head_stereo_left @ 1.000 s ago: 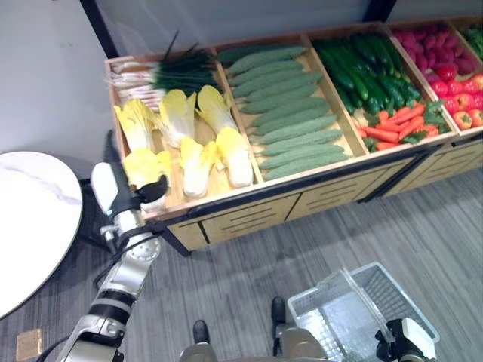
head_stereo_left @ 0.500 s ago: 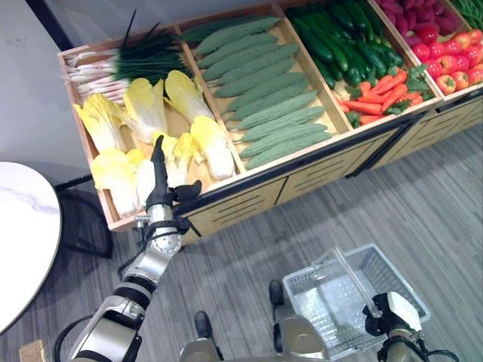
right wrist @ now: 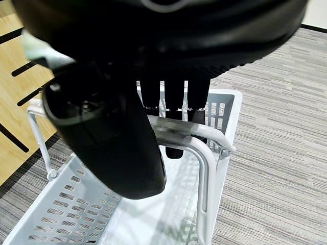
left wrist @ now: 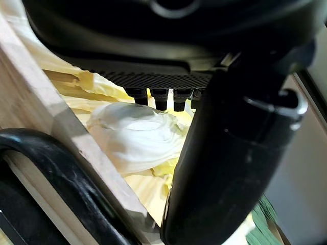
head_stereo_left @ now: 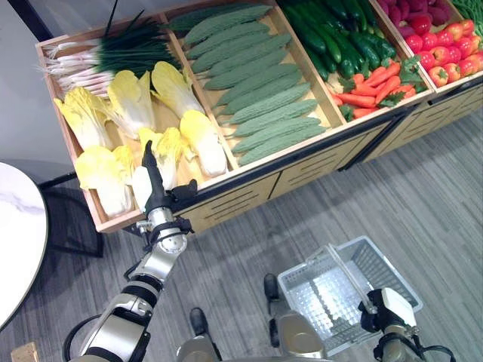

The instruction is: Get the vegetables into the basket

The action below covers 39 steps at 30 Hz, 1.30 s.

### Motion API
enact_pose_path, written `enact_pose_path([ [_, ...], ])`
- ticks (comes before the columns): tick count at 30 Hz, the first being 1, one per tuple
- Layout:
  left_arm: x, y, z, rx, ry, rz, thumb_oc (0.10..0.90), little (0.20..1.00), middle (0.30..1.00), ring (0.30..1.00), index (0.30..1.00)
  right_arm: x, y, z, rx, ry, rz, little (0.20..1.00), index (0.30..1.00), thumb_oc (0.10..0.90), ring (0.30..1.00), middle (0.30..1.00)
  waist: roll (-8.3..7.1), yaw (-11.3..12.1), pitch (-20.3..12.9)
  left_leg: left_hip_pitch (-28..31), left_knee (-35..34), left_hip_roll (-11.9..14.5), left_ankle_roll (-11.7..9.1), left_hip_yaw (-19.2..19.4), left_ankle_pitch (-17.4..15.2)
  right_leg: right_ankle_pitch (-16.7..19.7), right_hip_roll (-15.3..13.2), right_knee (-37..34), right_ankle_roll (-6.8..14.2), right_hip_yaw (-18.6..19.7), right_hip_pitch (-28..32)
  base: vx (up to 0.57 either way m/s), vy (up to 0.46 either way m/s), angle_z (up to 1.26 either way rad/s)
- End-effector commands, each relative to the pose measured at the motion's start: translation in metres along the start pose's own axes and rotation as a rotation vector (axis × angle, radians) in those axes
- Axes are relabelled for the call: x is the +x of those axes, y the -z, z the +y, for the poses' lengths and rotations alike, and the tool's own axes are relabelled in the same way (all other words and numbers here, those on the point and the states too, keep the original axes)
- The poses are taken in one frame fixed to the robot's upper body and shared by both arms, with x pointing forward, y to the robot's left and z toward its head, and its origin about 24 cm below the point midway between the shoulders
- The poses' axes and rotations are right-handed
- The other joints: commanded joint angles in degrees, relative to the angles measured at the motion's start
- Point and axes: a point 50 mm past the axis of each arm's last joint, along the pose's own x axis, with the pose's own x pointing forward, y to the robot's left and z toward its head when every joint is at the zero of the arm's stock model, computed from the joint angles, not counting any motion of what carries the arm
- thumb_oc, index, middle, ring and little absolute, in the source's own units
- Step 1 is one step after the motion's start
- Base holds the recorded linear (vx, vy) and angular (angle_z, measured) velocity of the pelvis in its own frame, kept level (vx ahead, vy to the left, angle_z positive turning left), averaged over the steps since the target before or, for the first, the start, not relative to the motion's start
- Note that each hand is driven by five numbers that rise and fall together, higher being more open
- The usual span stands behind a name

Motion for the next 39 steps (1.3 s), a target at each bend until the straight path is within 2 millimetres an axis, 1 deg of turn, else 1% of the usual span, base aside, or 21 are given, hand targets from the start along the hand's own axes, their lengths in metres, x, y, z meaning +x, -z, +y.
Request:
enact_pose_path([
  [1, 0.040, -0.041, 0.013, 0.012, -0.164, -0.151, 0.900, 1.000, 1.000, 1.000, 1.000, 0.008, 0.002, -0.021, -0.038, 0.120, -0.019, 0.300, 0.300, 0.400, 0.300, 0.300, -2.23, 0.0, -1.9, -0.6, 0.1, 2.2, -3.1, -0.8, 1.4, -6.3, -3.2, 0.7, 4.6, -0.4, 2.9, 0.00, 0.000, 0.00],
  [3, 0.039, -0.040, 0.012, 0.030, -0.157, -0.152, 0.900, 1.000, 1.000, 1.000, 1.000, 0.008, 0.002, -0.021, -0.037, 0.121, -0.019, 0.300, 0.300, 0.400, 0.300, 0.300, -2.21, 0.1, -1.9, -0.6, 0.1, 2.2, -3.1, -0.7, 1.5, -6.3, -3.2, 0.7, 4.5, -0.4, 2.8, 0.00, -0.004, -0.02],
  [5, 0.041, -0.028, 0.016, 0.102, -0.175, -0.117, 0.900, 1.000, 1.000, 1.000, 1.000, 0.008, 0.002, -0.021, -0.041, 0.120, -0.020, 0.300, 0.300, 0.400, 0.300, 0.300, -2.20, 0.0, -1.9, -0.5, 0.1, 2.2, -3.2, -0.7, 1.4, -6.3, -3.2, 0.8, 4.5, -0.4, 2.8, 0.01, -0.010, -0.04],
  [7, 0.040, -0.023, 0.015, 0.134, -0.177, -0.099, 0.900, 1.000, 1.000, 1.000, 1.000, 0.008, 0.001, -0.020, -0.045, 0.118, -0.024, 0.300, 0.300, 0.400, 0.300, 0.300, -2.22, 0.0, -1.9, -0.6, 0.1, 2.3, -3.2, -0.6, 1.5, -6.3, -3.0, 0.8, 4.5, -0.4, 2.7, 0.00, 0.000, 0.00],
  [8, 0.040, -0.017, 0.014, 0.172, -0.163, -0.071, 0.900, 1.000, 1.000, 1.000, 1.000, 0.009, 0.000, -0.021, -0.049, 0.120, -0.026, 0.300, 0.300, 0.400, 0.300, 0.300, -2.16, 0.0, -1.8, -0.7, 0.1, 2.4, -3.2, -0.6, 1.6, -6.3, -3.0, 0.9, 4.5, -0.4, 2.6, 0.00, 0.000, 0.00],
  [9, 0.037, -0.003, 0.013, 0.217, -0.125, -0.007, 0.900, 1.000, 1.000, 1.000, 1.000, 0.010, -0.001, -0.022, -0.047, 0.123, -0.028, 0.300, 0.300, 0.400, 0.300, 0.300, -2.13, 0.0, -1.8, -0.7, 0.1, 2.5, -3.2, -0.5, 1.7, -6.3, -2.9, 0.9, 4.4, -0.3, 2.5, 0.00, 0.000, 0.00],
  [11, 0.037, 0.003, 0.014, 0.248, -0.117, 0.014, 0.900, 1.000, 1.000, 1.000, 1.000, 0.011, -0.002, -0.023, -0.046, 0.126, -0.029, 0.300, 0.300, 0.400, 0.300, 0.300, -2.03, 0.0, -1.7, -0.7, 0.1, 2.5, -3.3, -0.4, 1.7, -6.3, -2.9, 0.9, 4.4, -0.3, 2.5, 0.00, 0.000, 0.00],
  [15, 0.031, 0.033, 0.017, 0.392, -0.061, 0.154, 0.900, 1.000, 1.000, 1.000, 1.000, 0.012, -0.006, -0.024, -0.050, 0.122, -0.047, 0.300, 0.300, 0.400, 0.300, 0.300, -1.66, -0.2, -1.9, -0.2, 0.1, 2.8, -3.4, -0.2, 1.6, -6.7, -2.5, 1.0, 4.2, -0.3, 2.9, 0.00, 0.000, 0.00],
  [17, 0.030, 0.036, 0.016, 0.397, -0.054, 0.174, 0.900, 1.000, 1.000, 1.000, 1.000, 0.013, -0.005, -0.024, -0.054, 0.120, -0.044, 0.300, 0.300, 0.400, 0.300, 0.300, -1.60, -0.3, -1.8, 0.0, 0.1, 2.8, -3.4, -0.1, 1.6, -6.7, -2.4, 1.0, 4.2, -0.3, 3.0, 0.01, -0.001, -0.02],
  [19, 0.027, 0.046, 0.018, 0.415, -0.045, 0.252, 0.900, 1.000, 1.000, 1.000, 1.000, 0.013, -0.007, -0.024, -0.059, 0.114, -0.052, 0.300, 0.300, 0.400, 0.300, 0.300, -1.44, -0.5, -1.9, 0.2, 0.1, 3.0, -3.4, 0.1, 1.6, -6.9, -2.2, 1.0, 4.1, -0.2, 3.2, 0.01, 0.000, -0.02],
  [20, 0.023, 0.056, 0.018, 0.416, -0.015, 0.332, 0.847, 0.926, 0.926, 0.926, 0.926, 0.016, -0.008, -0.028, -0.059, 0.117, -0.053, 0.300, 0.300, 0.400, 0.300, 0.300, -1.25, -0.7, -2.0, 0.6, 0.1, 3.0, -3.5, 0.2, 1.6, -6.9, -2.0, 1.1, 4.0, -0.1, 3.4, 0.00, 0.000, 0.00],
  [21, 0.022, 0.059, 0.019, 0.424, -0.005, 0.361, 0.820, 0.887, 0.887, 0.887, 0.887, 0.018, -0.011, -0.030, -0.059, 0.119, -0.060, 0.300, 0.300, 0.400, 0.300, 0.300, -1.14, -0.9, -2.1, 0.7, 0.1, 3.1, -3.5, 0.3, 1.6, -7.0, -1.9, 1.1, 3.9, 0.0, 3.4, 0.01, 0.011, -0.05],
  [22, 0.023, 0.059, 0.019, 0.424, -0.005, 0.361, 0.820, 0.887, 0.887, 0.887, 0.887, 0.018, -0.011, -0.030, -0.059, 0.119, -0.060, 0.300, 0.300, 0.400, 0.300, 0.300, -1.13, -0.9, -2.0, 0.7, 0.1, 3.1, -3.5, 0.3, 1.6, -7.0, -1.9, 1.1, 3.9, 0.0, 3.4, 0.00, 0.008, -0.07],
  [23, 0.022, 0.062, 0.020, 0.436, 0.012, 0.383, 0.594, 0.572, 0.572, 0.572, 0.572, 0.019, -0.012, -0.032, -0.058, 0.122, -0.065, 0.300, 0.300, 0.400, 0.300, 0.300, -1.04, -1.0, -2.1, 0.8, 0.1, 3.1, -3.5, 0.4, 1.6, -7.0, -1.8, 1.1, 3.9, 0.1, 3.4, 0.01, 0.013, -0.10],
  [24, 0.020, 0.069, 0.024, 0.440, 0.028, 0.438, 0.400, 0.300, 0.300, 0.300, 0.300, 0.023, -0.015, -0.039, -0.059, 0.133, -0.075, 0.300, 0.300, 0.400, 0.300, 0.300, -0.78, -1.1, -2.1, 1.0, 0.1, 3.3, -3.6, 0.7, 1.6, -7.0, -1.6, 1.1, 3.9, 0.3, 3.5, 0.02, 0.015, -0.12],
  [30, 0.009, 0.081, 0.024, 0.313, 0.009, 0.606, 0.400, 0.300, 0.300, 0.300, 0.300, 0.027, -0.016, -0.045, -0.068, 0.128, -0.076, 0.300, 0.300, 0.400, 0.300, 0.300, -0.31, -1.3, -2.2, 1.8, 0.1, 3.5, -3.7, 1.0, 1.5, -7.2, -1.1, 1.1, 3.7, 0.5, 4.1, 0.01, 0.011, -0.06],
  [33, 0.007, 0.082, 0.022, 0.251, -0.011, 0.641, 0.400, 0.300, 0.300, 0.300, 0.300, 0.027, -0.014, -0.046, -0.074, 0.124, -0.068, 0.300, 0.300, 0.400, 0.300, 0.300, -0.17, -1.4, -2.3, 2.1, 0.1, 3.6, -3.7, 1.1, 1.4, -7.4, -1.0, 1.0, 3.6, 0.3, 4.5, 0.00, 0.008, -0.07],
  [35, 0.010, 0.074, 0.016, 0.133, -0.062, 0.650, 0.400, 0.300, 0.300, 0.300, 0.300, 0.026, -0.008, -0.047, -0.081, 0.120, -0.042, 0.300, 0.300, 0.400, 0.300, 0.300, -0.09, -1.3, -2.5, 2.4, 0.1, 3.5, -3.7, 0.9, 1.2, -7.5, -1.0, 0.9, 3.6, 0.1, 5.1, 0.00, 0.005, -0.02],
  [37, 0.012, 0.069, 0.013, 0.102, -0.070, 0.635, 0.400, 0.300, 0.300, 0.300, 0.300, 0.025, -0.006, -0.047, -0.081, 0.120, -0.031, 0.300, 0.300, 0.400, 0.300, 0.300, -0.07, -1.3, -2.4, 2.6, 0.1, 3.5, -3.7, 0.8, 1.1, -7.6, -1.0, 0.9, 3.6, -0.1, 5.4, 0.00, 0.000, 0.00],
  [38, 0.026, 0.048, 0.008, -0.001, -0.128, 0.552, 0.400, 0.300, 0.300, 0.300, 0.300, 0.024, -0.001, -0.046, -0.085, 0.120, -0.007, 0.300, 0.300, 0.400, 0.300, 0.300, -0.06, -0.9, -2.4, 2.7, 0.1, 3.3, -3.6, 0.5, 1.0, -7.7, -1.2, 0.8, 3.5, -0.3, 5.7, 0.00, 0.000, 0.00],
  [39, 0.031, 0.036, 0.004, -0.043, -0.132, 0.501, 0.400, 0.300, 0.300, 0.300, 0.300, 0.023, 0.001, -0.045, -0.086, 0.117, -0.001, 0.300, 0.300, 0.400, 0.300, 0.300, -0.08, -0.8, -2.2, 2.7, 0.1, 3.2, -3.6, 0.3, 1.0, -7.8, -1.3, 0.8, 3.6, -0.6, 5.8, -0.03, 0.014, 0.05],
])
